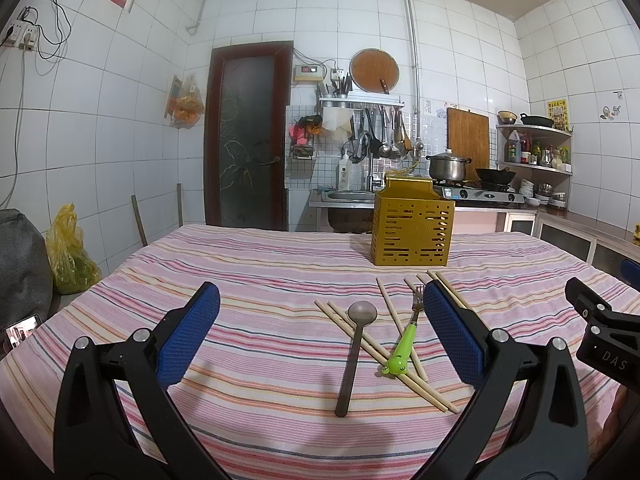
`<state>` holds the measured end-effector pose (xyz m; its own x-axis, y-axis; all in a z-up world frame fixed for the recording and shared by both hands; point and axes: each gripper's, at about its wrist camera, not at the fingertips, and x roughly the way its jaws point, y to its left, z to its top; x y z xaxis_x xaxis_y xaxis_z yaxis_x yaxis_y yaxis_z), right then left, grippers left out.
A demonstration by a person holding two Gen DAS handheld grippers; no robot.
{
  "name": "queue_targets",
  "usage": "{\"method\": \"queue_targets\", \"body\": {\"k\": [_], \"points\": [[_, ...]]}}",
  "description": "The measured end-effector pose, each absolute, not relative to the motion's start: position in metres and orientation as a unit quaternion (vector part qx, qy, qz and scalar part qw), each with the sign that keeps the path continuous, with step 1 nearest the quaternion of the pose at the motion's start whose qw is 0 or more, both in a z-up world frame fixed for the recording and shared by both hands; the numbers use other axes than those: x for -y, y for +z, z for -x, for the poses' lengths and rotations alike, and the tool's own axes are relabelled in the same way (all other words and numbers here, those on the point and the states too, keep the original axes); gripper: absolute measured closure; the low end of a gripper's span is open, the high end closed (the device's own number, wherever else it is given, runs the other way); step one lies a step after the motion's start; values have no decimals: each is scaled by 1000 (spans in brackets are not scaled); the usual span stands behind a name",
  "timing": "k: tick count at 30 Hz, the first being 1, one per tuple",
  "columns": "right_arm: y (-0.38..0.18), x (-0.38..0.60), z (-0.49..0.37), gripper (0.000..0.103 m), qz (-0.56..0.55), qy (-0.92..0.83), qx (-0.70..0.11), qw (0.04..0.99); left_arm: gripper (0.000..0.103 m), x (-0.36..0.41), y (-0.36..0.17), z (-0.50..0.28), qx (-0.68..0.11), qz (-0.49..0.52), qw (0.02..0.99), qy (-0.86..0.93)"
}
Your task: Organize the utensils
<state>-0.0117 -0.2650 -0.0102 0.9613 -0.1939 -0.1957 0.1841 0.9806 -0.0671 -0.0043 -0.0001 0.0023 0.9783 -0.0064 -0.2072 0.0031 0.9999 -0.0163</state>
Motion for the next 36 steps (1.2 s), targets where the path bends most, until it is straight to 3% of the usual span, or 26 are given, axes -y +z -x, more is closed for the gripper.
{"method": "queue_targets", "body": {"k": [25, 36], "points": [[-11, 260, 5, 4, 29, -106, -110, 988, 5, 4, 5, -3, -124, -4, 992, 10], [-10, 264, -20, 4, 12, -77, -153, 985, 5, 7, 9, -28, -166, -11, 986, 24]]}}
